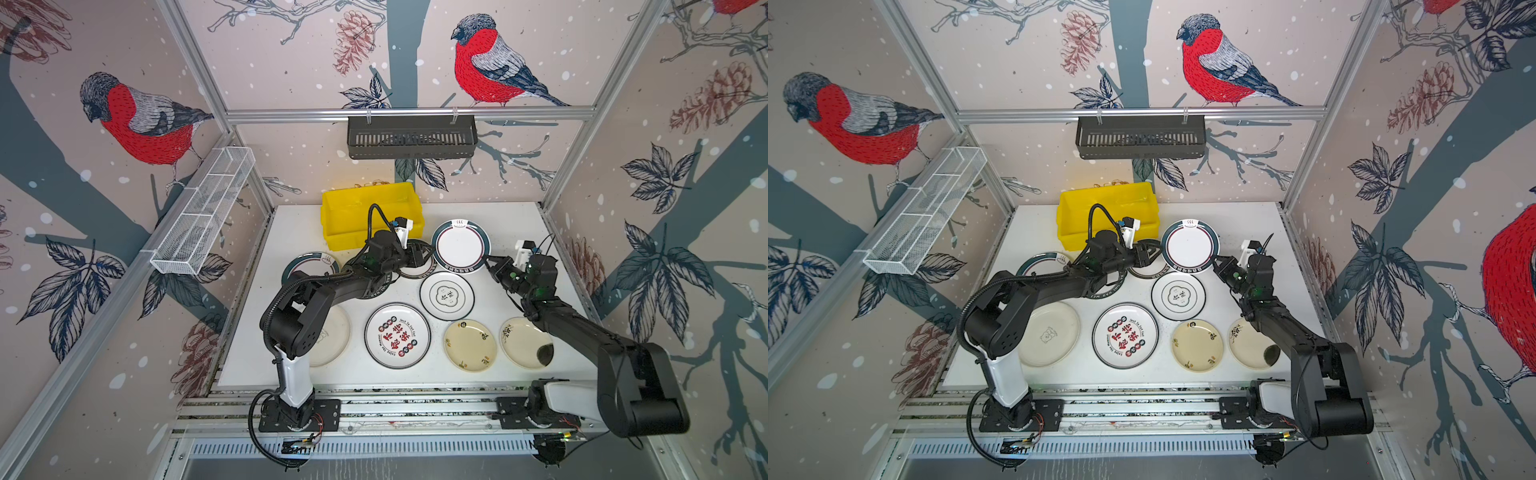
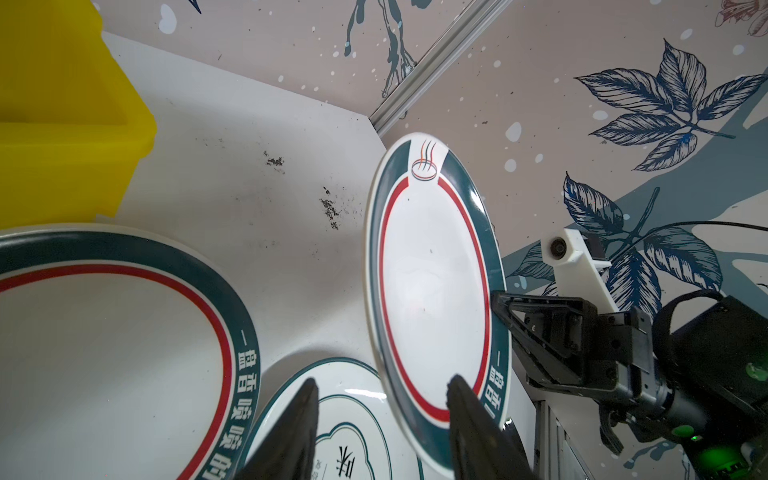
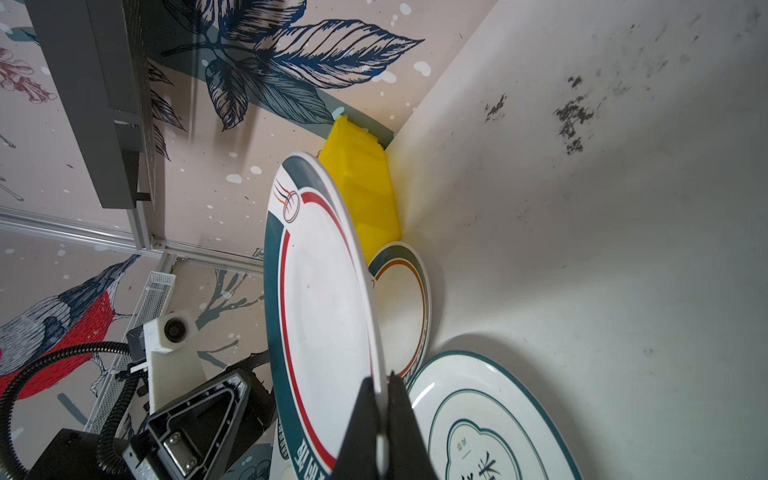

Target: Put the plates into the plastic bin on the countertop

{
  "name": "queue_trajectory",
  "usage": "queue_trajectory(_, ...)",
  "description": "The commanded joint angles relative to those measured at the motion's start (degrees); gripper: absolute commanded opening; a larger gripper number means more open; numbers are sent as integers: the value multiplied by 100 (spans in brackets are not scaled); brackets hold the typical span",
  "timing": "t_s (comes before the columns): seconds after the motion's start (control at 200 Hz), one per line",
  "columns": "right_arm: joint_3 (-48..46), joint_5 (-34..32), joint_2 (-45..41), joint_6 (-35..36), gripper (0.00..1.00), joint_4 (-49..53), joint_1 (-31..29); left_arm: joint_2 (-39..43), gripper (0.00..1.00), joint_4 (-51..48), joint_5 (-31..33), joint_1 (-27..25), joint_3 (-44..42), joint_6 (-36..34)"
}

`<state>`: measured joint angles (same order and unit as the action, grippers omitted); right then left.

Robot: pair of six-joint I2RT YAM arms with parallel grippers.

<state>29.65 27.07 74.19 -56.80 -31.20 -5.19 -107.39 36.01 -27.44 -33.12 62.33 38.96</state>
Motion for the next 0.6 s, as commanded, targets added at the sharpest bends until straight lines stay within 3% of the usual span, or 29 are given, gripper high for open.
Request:
queue_trajectory(0.0, 0, 298, 111, -141, 0, -776, -26, -68, 41, 389, -130, -19, 73, 124)
queue_trajectory(0.155, 32, 353, 273, -107, 0, -824, -128, -207, 40, 394, -165, -27, 148, 164)
queue_trajectory(0.295, 58, 275, 318, -49, 0, -798, -268, -280, 1, 316, -191, -27, 250, 114)
queue_trajectory(0.325, 71, 243, 315, -19, 1, -743, -301, -284, 0, 294, -186, -27, 264, 129)
queue_trajectory(0.395, 110, 174, 289, 98, 19, -605, -352, -283, 0, 221, -165, -27, 305, 113)
queue_trajectory(0.47, 111, 136, 245, 173, 53, -533, -377, -258, 0, 71, -115, -23, 390, 21)
queue_trajectory(0.505, 103, 105, 217, 190, 65, -500, -377, -242, 0, -22, -88, -19, 443, -34)
queue_trajectory(0.595, 94, 13, 95, 331, 84, -395, -386, -173, 0, -268, -22, 36, 563, -177)
